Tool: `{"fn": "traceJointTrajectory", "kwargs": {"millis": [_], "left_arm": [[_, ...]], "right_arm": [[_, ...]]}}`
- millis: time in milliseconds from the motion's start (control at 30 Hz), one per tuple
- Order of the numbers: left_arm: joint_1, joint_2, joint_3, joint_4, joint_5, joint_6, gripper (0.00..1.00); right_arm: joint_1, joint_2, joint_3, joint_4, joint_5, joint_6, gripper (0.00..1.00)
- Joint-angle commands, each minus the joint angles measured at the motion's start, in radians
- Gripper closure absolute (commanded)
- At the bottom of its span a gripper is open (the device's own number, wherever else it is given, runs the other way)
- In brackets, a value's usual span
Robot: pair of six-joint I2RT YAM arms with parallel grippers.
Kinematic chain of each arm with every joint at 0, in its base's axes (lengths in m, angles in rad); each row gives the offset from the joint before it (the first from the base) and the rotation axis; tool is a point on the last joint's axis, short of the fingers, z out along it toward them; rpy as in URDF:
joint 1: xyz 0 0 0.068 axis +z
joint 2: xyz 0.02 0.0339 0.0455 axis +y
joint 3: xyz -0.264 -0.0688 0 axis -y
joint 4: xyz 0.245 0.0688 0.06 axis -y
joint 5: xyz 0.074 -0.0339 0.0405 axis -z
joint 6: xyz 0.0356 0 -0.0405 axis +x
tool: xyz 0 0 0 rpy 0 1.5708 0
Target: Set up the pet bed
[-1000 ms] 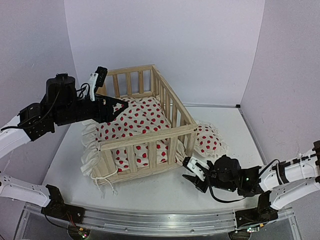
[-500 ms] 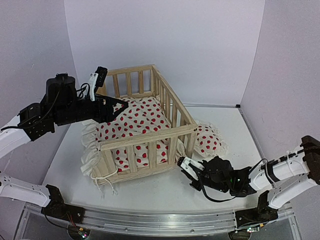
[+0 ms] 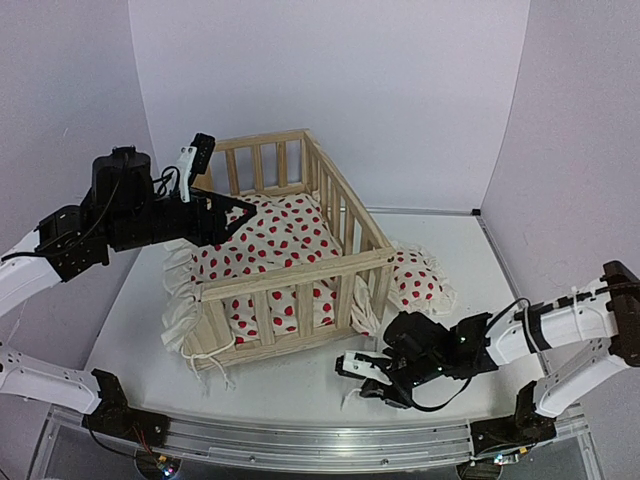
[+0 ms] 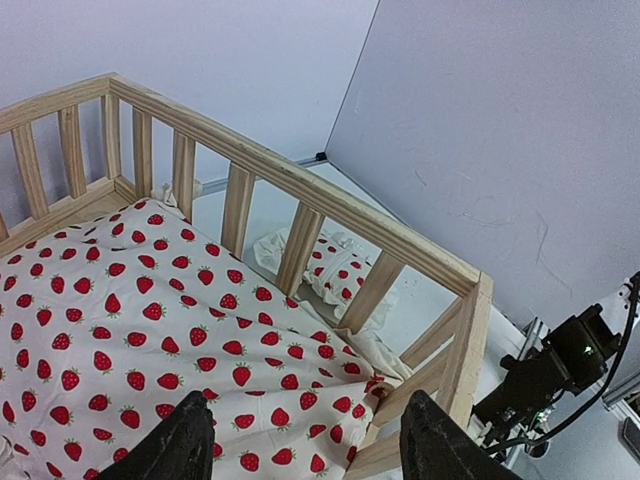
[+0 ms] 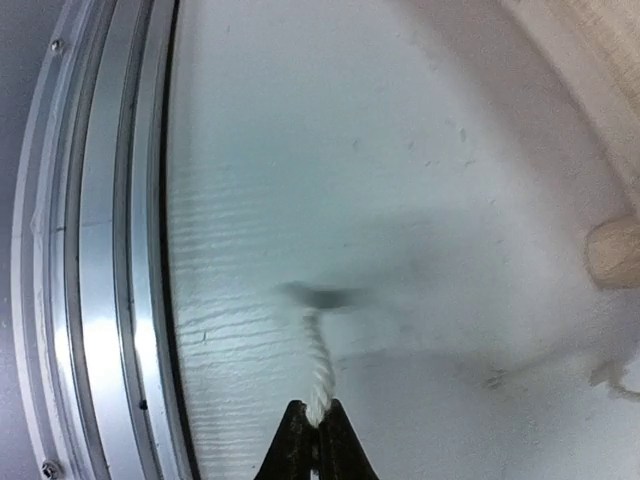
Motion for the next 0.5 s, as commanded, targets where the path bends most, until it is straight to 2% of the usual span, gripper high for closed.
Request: {"fn": "traceJointTrajectory", "kwargs": {"millis": [0,33,67,167,200,233,367,400,467], "left_arm": [[0.001,0.0,0.07,-0.007,-0.013,0.027,0.36],[0.001,0.004,0.075,-0.009,-0.008,0.028,0.36],[0.001,0.008,0.077,-0.009,-0.006,0.027,0.36],[0.001,0.022,0.086,-0.012,0.002,0.024,0.35],[0.001,0.027,0.091,-0.014,0.008,0.024,0.34],[0.001,0.035,0.099,-0.017,0.009,0.022,0.32],[0.026,0.084,0.161,-0.08,-0.027,-0.028,0.2],[0.062,0.113,0.19,-0.113,-0.004,-0.051,0.18],[0.184,0.177,0.233,-0.168,0.142,-0.101,0.19]], "right_arm": [[0.002,0.031,0.073,-0.242,0.069,0.096,0.91],[0.002,0.008,0.072,-0.235,0.138,0.111,0.86],[0.003,-0.048,0.064,-0.214,0.212,0.134,0.78],[0.002,-0.225,0.051,-0.193,0.358,0.222,0.32],[0.001,-0.311,0.055,-0.202,0.382,0.252,0.13],[0.0,-0.366,0.066,-0.22,0.399,0.284,0.03],[-0.073,-0.421,0.257,-0.417,0.409,0.357,0.02],[-0.099,-0.415,0.314,-0.468,0.407,0.373,0.02],[-0.133,-0.414,0.403,-0.515,0.367,0.356,0.02]]}}
